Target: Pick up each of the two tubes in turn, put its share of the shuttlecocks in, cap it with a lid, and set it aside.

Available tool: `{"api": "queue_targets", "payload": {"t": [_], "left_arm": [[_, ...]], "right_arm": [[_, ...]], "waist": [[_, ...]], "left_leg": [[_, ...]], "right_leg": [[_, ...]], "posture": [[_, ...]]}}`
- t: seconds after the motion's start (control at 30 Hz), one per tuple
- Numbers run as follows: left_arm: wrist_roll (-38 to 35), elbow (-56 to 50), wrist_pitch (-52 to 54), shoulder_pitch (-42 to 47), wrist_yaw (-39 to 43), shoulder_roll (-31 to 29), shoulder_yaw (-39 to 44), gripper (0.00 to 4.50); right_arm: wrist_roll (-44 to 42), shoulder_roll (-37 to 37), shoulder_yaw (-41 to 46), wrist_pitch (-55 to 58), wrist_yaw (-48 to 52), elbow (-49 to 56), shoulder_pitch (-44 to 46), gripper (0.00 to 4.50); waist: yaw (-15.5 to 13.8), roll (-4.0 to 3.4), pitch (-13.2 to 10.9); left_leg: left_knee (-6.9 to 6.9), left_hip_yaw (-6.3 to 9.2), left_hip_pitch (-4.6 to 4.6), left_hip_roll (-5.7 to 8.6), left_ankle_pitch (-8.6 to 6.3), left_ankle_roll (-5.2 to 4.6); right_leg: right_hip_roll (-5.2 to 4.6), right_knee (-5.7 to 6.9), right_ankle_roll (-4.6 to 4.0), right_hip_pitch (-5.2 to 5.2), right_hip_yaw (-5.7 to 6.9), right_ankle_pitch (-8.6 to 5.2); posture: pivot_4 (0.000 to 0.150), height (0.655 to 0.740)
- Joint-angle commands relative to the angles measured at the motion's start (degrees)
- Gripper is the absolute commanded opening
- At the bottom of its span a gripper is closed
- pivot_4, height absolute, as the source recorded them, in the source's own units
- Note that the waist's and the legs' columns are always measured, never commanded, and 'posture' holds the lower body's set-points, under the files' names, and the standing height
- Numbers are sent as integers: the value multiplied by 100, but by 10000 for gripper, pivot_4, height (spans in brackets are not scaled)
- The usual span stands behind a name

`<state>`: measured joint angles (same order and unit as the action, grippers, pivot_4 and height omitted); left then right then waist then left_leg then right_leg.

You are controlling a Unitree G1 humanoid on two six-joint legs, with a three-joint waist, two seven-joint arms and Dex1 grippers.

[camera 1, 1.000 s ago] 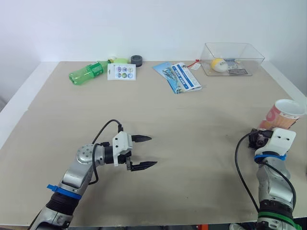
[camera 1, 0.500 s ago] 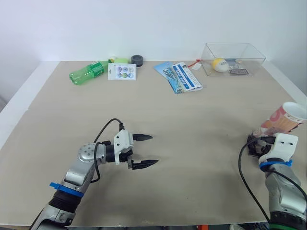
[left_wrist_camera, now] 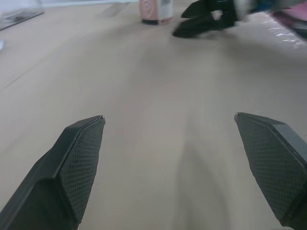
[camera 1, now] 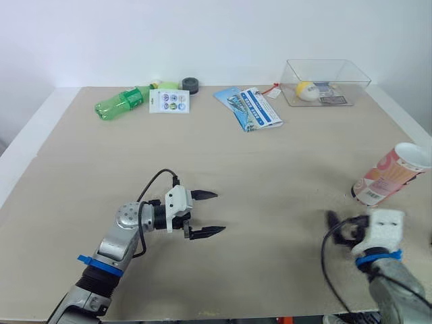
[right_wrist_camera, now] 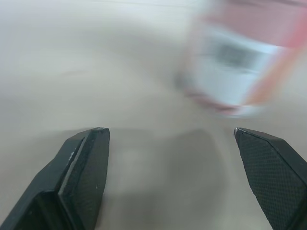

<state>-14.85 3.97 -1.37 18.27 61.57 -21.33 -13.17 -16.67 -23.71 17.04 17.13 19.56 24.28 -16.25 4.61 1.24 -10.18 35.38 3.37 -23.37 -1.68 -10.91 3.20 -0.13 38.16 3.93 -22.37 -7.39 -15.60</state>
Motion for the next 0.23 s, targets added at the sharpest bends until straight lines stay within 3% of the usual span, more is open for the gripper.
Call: {"api": "queue_targets", "payload": {"t": [0.03, 0.13, 0.23], "left_arm": [[107, -100, -14, 2, -233, -23, 98, 45000], [207, -115, 39, -77, -413, -94, 141, 45000], [237, -149, 23, -176, -499, -173, 183, 45000]], "right_arm": [[-659, -344, -252, -1037, 1702, -53, 303, 44486], [-964, -893, -590, -1385, 3168, -635, 825, 44486], [-988, -1215, -809, -1554, 3978, -1653, 1695, 44486]], "waist": [[3, -2, -2], [-8, 21, -14], [-21, 27, -17]], "left_leg": [[1, -6, 1, 3, 1, -1], [20, -6, 2, 5, 2, -2], [26, -5, 3, 7, 5, -6]], "right_leg": [[-4, 0, -1, 1, -5, 0], [-4, -1, -3, 13, -6, 4], [-6, -3, -2, 18, -5, 9]], "posture": [[1500, 7400], [1500, 7400], [1500, 7400]]}}
